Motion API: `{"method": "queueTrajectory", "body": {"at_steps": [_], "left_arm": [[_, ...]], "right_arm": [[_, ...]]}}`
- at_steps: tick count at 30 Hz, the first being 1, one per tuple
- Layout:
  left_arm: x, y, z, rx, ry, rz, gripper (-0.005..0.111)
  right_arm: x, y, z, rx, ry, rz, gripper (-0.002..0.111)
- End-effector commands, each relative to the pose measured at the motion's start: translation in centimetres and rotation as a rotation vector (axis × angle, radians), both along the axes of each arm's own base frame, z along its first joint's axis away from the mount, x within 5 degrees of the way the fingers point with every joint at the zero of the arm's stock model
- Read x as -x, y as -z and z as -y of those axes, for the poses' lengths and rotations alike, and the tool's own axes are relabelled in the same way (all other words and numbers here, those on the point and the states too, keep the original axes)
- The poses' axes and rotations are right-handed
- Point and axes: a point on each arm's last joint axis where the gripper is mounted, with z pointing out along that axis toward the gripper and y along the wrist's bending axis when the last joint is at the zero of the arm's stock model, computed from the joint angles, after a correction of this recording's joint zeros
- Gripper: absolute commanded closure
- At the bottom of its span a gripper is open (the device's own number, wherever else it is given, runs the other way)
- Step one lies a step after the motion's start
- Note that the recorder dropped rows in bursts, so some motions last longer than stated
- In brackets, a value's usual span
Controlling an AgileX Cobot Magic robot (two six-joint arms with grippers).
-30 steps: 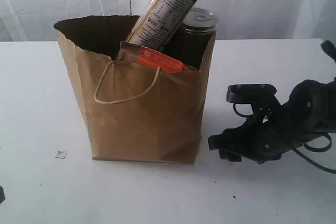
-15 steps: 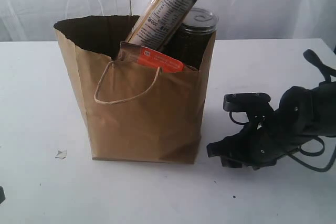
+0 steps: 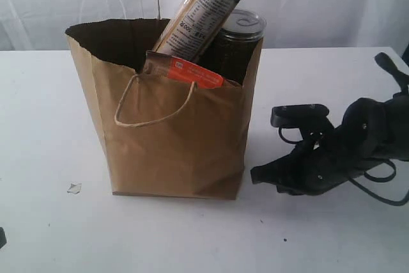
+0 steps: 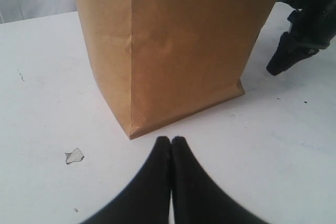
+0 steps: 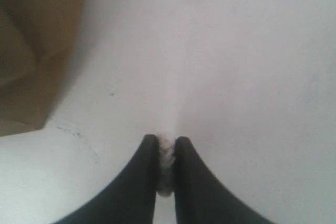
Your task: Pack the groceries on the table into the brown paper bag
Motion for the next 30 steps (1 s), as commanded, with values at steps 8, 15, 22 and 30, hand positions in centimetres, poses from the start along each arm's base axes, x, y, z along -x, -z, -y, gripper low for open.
{"method": "queueTrajectory", "body": {"at_steps": [8,15,22,30], "left_arm": [[0.0,0.1,0.0,0.004,0.001,-0.005,0.107],[0.0,0.1,0.0,0.004,0.001,-0.005,0.107],[0.0,0.1,0.0,0.004,0.001,-0.005,0.107],[0.0,0.1,0.0,0.004,0.001,-0.005,0.107]], "right_arm": [[6.8,-12.9,2.7,-0.026,-0.162,0.351,0.108],[10.2,-18.7,3.9,-0.066,-0.220,0.593,0.108],[10.4,-23.3,2.9,-0.117,-0.331,0.713,0.108],[9.2,-25.9,-0.8,-0.147,-0.512,0.758,0.108]]}}
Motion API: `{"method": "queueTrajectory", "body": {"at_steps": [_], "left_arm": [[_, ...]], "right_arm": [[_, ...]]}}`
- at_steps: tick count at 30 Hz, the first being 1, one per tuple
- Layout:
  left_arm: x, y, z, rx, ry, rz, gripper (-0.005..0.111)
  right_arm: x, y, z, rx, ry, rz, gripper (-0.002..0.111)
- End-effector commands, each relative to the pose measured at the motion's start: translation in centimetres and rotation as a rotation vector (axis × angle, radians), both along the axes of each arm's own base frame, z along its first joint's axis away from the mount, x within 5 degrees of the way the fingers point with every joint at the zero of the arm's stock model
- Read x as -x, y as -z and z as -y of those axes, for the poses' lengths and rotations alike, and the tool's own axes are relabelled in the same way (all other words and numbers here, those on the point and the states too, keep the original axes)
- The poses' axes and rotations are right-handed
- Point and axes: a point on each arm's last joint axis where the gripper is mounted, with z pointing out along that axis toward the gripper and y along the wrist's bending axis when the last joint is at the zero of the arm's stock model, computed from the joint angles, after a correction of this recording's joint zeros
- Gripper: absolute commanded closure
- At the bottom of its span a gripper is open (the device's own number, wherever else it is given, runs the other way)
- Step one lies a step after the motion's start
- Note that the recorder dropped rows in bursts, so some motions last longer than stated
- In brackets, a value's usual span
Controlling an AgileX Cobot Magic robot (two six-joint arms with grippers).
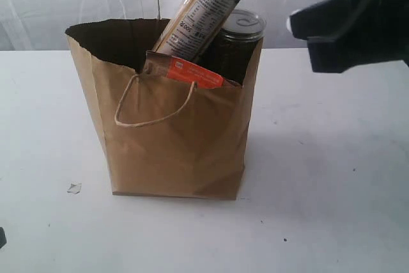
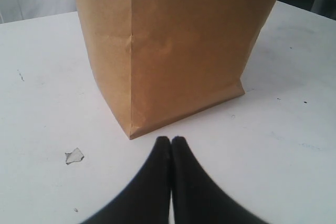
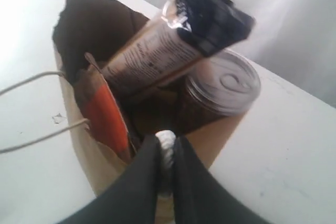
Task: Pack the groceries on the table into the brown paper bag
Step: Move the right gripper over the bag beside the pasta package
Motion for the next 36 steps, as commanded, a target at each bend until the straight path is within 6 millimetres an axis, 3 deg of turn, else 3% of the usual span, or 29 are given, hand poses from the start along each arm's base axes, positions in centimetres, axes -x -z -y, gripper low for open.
{"method": "queueTrajectory", "body": {"at_steps": [1,11,16,36], "left_arm": [[0.0,0.1,0.0,0.004,0.001,-0.005,0.107],[0.0,0.1,0.0,0.004,0.001,-0.005,0.107],[0.0,0.1,0.0,0.004,0.001,-0.005,0.107],[0.0,0.1,0.0,0.004,0.001,-0.005,0.107]], "right_arm": [[-0.9,-0.6,-2.2,0.020,-0.083,0.002,0.108],[-4.5,0.2,-5.5,0.034,-0.109,-0.068,0.108],[-5.4,0.8,-6.6,0.035,-0.125,-0.099,0.108],[-7.0,2.3,-7.2,0.118,-0.109,-0.081,0.108]]}}
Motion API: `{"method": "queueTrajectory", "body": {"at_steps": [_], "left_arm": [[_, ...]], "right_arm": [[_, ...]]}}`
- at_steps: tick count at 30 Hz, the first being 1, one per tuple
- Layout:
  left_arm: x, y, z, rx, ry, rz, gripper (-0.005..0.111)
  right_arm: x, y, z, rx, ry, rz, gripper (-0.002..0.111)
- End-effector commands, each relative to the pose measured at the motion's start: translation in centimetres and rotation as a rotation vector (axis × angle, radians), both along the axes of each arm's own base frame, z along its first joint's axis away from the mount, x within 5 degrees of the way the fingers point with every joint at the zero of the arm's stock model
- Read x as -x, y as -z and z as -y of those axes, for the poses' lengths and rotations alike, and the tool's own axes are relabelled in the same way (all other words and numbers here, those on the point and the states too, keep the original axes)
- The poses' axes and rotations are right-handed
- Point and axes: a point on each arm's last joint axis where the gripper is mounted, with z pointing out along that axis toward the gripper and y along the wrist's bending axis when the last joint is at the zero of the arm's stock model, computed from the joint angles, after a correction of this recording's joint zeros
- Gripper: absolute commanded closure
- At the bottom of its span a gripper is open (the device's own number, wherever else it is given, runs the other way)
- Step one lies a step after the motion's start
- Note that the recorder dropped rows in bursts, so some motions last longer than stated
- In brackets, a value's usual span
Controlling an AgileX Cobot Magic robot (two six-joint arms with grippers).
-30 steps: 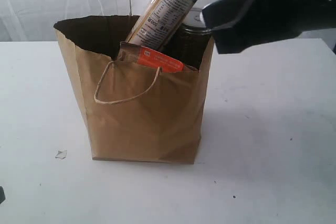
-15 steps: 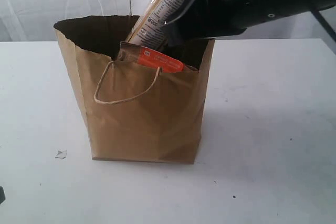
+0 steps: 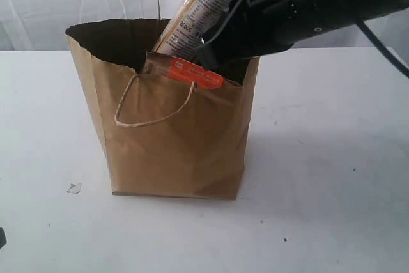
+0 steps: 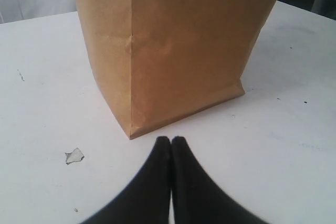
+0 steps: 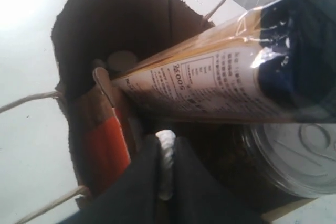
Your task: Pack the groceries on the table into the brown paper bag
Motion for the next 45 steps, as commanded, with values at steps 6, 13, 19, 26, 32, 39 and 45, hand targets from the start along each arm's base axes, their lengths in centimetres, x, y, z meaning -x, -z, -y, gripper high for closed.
{"method": "queueTrajectory", "body": {"at_steps": [6,13,19,26,32,39,45], "left_arm": [[0.0,0.1,0.0,0.004,0.001,-0.005,0.107],[0.0,0.1,0.0,0.004,0.001,-0.005,0.107],[0.0,0.1,0.0,0.004,0.001,-0.005,0.107],[0.0,0.1,0.0,0.004,0.001,-0.005,0.107],[0.0,0.1,0.0,0.004,0.001,-0.005,0.107],[0.0,0.1,0.0,0.004,0.001,-0.005,0.107],[0.0,0.1,0.0,0.004,0.001,-0.005,0.107]], "right_arm": [[0.1,-0.5,-0.8,-0.016,-0.022,0.044,0.108],[1.7,-2.4,-3.1,-0.033,-0.137,0.129,0.108],[1.2,-2.9,-5.2,-0.031,-0.186,0.155,0.108],[-1.3,-2.5,-7.4,-0.002,-0.191,0.170,0.108],[-2.8,-1.9,-8.9,0.008,-0.195,0.157,0.108],[-3.9,-1.4,-10.1,0.016,-0.205,0.128,0.108],[-3.5,-1.2,-10.7,0.020,-0.231,0.096,0.108]]}}
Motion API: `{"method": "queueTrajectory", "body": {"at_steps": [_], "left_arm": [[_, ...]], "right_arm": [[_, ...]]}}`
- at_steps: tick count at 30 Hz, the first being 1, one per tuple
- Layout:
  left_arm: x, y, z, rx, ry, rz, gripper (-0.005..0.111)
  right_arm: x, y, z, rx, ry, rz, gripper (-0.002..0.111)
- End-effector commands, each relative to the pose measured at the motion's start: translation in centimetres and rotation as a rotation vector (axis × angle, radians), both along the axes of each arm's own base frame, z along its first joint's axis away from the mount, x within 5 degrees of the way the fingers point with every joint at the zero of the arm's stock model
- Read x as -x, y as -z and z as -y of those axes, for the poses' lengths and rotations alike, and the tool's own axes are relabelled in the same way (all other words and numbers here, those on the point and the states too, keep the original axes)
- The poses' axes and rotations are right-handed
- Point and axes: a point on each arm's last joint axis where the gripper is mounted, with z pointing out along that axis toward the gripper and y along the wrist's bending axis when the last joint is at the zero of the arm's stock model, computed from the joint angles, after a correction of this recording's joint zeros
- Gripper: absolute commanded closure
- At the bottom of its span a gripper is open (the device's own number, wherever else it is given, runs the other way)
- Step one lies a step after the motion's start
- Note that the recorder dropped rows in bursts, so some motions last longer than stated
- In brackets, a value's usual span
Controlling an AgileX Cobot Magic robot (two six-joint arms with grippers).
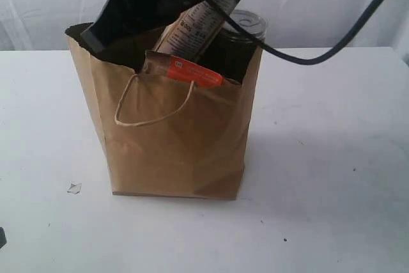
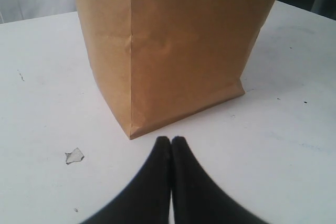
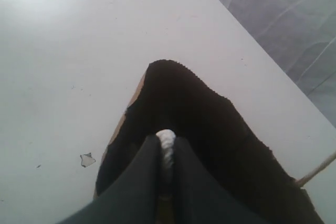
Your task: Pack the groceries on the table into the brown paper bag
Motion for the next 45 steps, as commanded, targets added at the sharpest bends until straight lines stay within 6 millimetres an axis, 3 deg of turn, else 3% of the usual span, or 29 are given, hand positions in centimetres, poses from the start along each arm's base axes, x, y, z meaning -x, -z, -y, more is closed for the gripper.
{"method": "queueTrajectory", "body": {"at_steps": [1,11,28,36,45], "left_arm": [[0.0,0.1,0.0,0.004,0.001,-0.005,0.107],[0.0,0.1,0.0,0.004,0.001,-0.005,0.107],[0.0,0.1,0.0,0.004,0.001,-0.005,0.107],[0.0,0.1,0.0,0.004,0.001,-0.005,0.107],[0.0,0.1,0.0,0.004,0.001,-0.005,0.107]], "right_arm": [[0.6,-0.4,-0.5,-0.009,-0.026,-0.002,0.108],[0.9,-0.8,-0.8,-0.005,-0.044,0.003,0.108],[-0.2,0.6,-0.8,0.153,-0.047,0.079,0.108],[-0.5,1.1,-1.0,0.159,-0.043,0.071,0.078],[-0.4,0.8,-1.0,0.147,-0.039,0.081,0.077]]}}
